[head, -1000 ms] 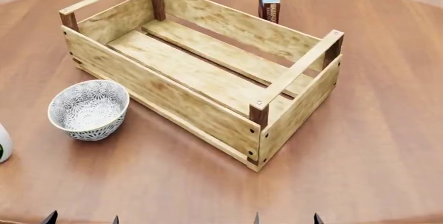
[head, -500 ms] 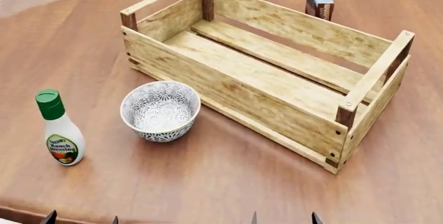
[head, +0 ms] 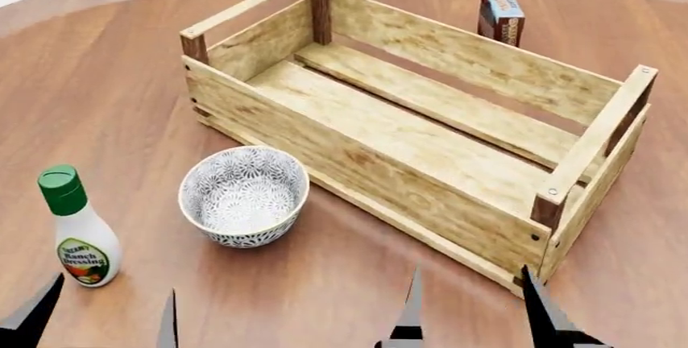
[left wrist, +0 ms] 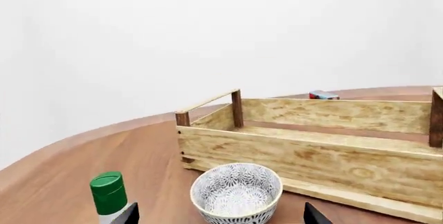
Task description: Pick up the salad dressing and put it in the tray.
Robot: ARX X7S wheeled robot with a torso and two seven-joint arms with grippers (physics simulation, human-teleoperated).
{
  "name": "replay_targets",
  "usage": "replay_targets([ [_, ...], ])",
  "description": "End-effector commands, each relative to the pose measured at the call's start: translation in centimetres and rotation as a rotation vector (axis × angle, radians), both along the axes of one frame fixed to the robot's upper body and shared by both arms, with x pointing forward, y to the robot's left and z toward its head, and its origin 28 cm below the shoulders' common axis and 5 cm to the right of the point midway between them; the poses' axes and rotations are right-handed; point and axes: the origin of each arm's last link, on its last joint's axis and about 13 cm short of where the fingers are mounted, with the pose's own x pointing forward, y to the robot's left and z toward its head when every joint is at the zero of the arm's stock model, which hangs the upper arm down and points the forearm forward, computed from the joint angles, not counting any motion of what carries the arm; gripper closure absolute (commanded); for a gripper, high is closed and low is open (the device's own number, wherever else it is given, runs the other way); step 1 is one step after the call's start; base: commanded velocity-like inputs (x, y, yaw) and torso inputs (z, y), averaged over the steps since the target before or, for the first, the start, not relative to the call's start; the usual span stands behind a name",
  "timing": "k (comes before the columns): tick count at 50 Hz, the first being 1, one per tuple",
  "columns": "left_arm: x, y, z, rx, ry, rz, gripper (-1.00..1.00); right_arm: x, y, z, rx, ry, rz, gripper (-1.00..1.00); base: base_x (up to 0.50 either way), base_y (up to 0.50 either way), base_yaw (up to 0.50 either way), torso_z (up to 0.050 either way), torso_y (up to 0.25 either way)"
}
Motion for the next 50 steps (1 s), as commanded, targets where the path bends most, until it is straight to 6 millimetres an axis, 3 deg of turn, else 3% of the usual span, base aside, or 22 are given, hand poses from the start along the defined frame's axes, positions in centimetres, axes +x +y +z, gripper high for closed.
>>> replay_targets([
  [1, -1.6, 0.0, 4.7, -0.003, -0.158, -0.014, -1.0, -2.5, -0.7, 6.6, 0.014, -0.221, -0.022, -1.0, 0.5, 0.0, 0.0, 0.0, 0.0],
  [7, -2.1, 0.0, 5.9, -0.019, -0.203, -0.013, -1.0, -3.2, -0.8, 7.4, 0.008, -0.265, -0.034, -1.0, 0.5, 0.0, 0.0, 0.0, 0.0],
  [40, -2.1, 0.2, 5.6, -0.028, -0.186, 0.002, -1.0, -3.0, -0.9, 7.9, 0.017, -0.266, -0.048, -1.0, 0.5, 0.0, 0.0, 0.0, 0.0],
  [50, -2.1, 0.2, 5.5, -0.021, -0.188, -0.002, -1.0, -2.5, -1.2, 7.3, 0.118, -0.217, 0.011, -1.0, 0.07, 0.0, 0.0, 0.0, 0.002],
])
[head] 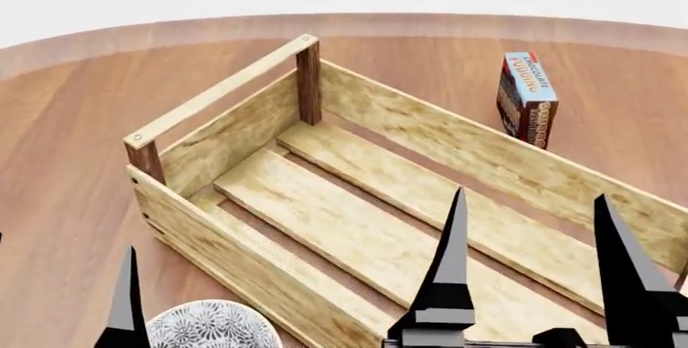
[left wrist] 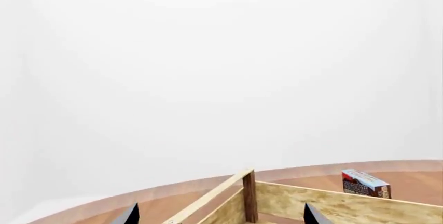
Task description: Pick up the salad dressing and put it in the tray.
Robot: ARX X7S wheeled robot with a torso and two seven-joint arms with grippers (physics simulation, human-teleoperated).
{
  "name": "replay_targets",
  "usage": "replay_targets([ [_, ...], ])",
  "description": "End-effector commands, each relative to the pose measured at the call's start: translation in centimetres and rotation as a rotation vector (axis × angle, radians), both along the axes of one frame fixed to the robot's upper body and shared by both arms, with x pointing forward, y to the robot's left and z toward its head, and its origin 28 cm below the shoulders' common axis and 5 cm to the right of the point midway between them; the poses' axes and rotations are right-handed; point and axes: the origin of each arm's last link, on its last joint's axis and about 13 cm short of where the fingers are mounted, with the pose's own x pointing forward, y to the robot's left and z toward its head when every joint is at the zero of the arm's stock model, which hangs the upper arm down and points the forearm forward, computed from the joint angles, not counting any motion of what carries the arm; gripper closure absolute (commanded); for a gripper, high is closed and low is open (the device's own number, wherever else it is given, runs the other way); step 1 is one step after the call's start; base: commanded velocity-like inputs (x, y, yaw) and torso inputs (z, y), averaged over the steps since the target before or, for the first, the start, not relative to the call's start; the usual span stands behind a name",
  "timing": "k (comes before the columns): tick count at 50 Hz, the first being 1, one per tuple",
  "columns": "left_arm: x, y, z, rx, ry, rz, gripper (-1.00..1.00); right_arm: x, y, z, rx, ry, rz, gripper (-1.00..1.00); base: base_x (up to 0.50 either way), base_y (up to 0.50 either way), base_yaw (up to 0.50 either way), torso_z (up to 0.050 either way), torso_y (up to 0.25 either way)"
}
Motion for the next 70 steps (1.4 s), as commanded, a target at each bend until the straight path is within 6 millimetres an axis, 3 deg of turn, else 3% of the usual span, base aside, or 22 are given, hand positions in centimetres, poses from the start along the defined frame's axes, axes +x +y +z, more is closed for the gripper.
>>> replay_targets([
  [1, 0.13, 0.19, -0.02, 0.009, 0.0, 0.013, -1.0, 0.44, -0.45, -0.46, 0.069, 0.01, 0.041, -1.0, 0.0, 0.0, 0.0, 0.0, 0.0],
  [70, -0.04, 0.34, -0.19, -0.003, 0.013, 0.01, -1.0, 0.22, 0.26, -1.27, 0.015, 0.004, 0.107, -1.0, 0.0, 0.0, 0.48, 0.0, 0.0],
])
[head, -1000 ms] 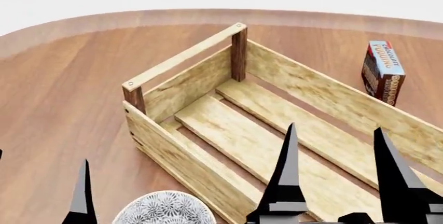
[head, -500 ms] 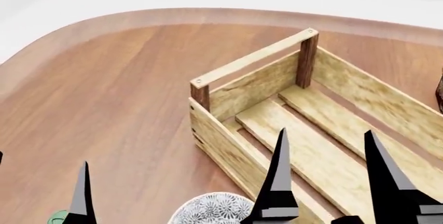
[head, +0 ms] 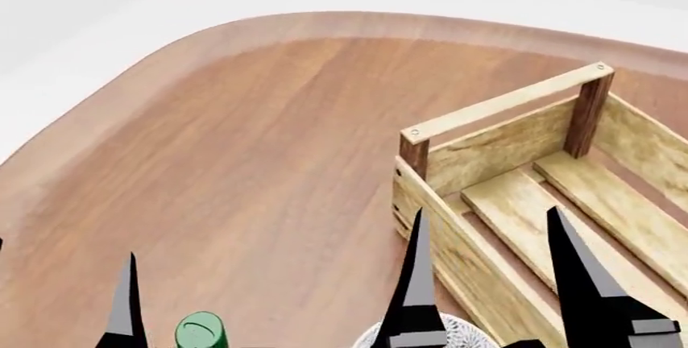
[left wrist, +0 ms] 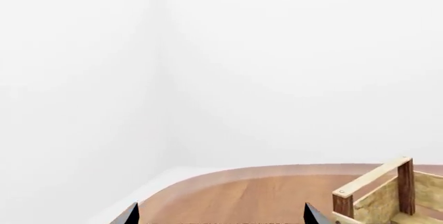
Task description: Pick up the salad dressing and put it in the tray.
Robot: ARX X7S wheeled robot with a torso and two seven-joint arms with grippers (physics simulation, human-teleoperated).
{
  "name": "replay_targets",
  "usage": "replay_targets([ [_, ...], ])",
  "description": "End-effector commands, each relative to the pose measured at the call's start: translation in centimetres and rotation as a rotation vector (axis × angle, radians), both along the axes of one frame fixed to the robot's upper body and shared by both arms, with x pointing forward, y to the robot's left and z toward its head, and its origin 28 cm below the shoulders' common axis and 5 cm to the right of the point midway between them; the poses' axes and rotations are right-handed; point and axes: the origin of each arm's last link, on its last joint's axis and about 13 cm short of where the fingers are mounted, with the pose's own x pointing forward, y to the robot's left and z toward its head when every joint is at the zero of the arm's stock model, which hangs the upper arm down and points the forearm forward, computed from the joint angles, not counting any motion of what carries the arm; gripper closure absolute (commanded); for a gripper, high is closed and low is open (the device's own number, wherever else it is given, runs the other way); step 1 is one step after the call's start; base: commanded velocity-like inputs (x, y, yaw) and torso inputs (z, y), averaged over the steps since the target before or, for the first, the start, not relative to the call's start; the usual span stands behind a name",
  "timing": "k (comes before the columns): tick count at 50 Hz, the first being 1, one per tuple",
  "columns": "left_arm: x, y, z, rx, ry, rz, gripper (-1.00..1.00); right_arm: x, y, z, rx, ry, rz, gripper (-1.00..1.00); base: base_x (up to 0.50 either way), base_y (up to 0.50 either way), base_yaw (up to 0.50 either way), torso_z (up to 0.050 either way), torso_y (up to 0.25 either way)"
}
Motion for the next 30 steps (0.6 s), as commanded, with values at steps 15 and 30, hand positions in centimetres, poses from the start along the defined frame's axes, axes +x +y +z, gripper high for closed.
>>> replay_targets([
  [15, 0.2, 0.2, 0.2, 0.009, -0.006, 0.01, -1.0, 0.2, -0.2, 0.0, -0.01, -0.001, 0.003, -1.0, 0.0, 0.0, 0.5, 0.0, 0.0],
  [30, 0.0, 0.5, 0.2, 0.008, -0.007, 0.032, -1.0, 0.8, 0.3, -1.2, -0.177, 0.094, 0.149, -1.0, 0.0, 0.0, 0.06, 0.0, 0.0],
])
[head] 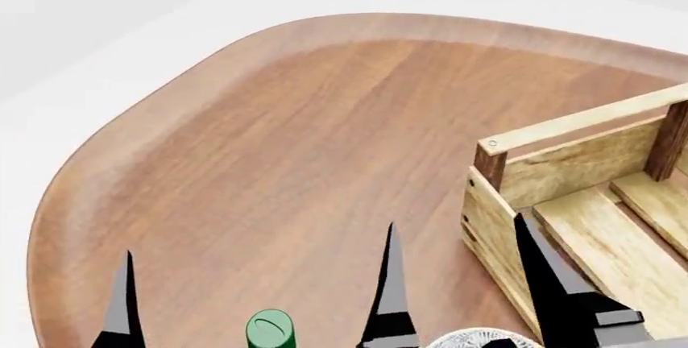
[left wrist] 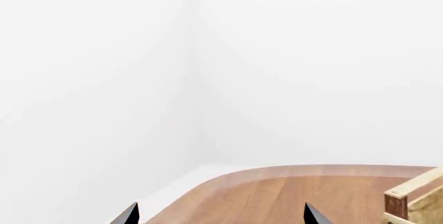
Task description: Pick up the salad dressing and put it in the tray.
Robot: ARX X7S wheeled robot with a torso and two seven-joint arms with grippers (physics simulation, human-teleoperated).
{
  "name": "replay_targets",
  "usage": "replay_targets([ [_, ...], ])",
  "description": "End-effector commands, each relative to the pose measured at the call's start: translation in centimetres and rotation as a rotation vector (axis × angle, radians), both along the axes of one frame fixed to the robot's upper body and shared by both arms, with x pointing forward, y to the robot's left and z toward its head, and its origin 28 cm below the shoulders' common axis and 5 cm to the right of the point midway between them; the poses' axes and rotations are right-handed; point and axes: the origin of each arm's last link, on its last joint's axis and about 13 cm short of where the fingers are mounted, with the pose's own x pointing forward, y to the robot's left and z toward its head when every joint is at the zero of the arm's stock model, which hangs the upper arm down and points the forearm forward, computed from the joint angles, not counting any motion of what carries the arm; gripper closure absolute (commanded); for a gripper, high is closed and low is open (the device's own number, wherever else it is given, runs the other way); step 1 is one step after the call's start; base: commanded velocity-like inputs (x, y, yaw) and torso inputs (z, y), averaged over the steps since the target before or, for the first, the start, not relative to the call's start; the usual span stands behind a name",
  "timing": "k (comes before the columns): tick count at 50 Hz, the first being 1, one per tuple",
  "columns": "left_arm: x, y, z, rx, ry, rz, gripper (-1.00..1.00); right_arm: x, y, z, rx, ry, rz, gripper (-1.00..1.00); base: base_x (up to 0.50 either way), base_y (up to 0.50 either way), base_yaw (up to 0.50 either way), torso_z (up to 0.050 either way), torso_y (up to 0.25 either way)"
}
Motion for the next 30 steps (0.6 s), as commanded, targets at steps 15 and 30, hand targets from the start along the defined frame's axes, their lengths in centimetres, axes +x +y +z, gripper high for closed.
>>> replay_targets([
  [15, 0.0, 0.6, 0.2, 0.0, -0.005, 0.035, -1.0, 0.5, 0.9, -1.6, -0.206, 0.114, 0.322, -1.0, 0.0, 0.0, 0.0, 0.0, 0.0],
  [30, 0.0, 0.6, 0.1, 0.002, -0.001, 0.034, -1.0, 2.2, 1.6, -2.7, -0.185, 0.176, 0.417, -1.0, 0.0, 0.0, 0.0, 0.0, 0.0],
])
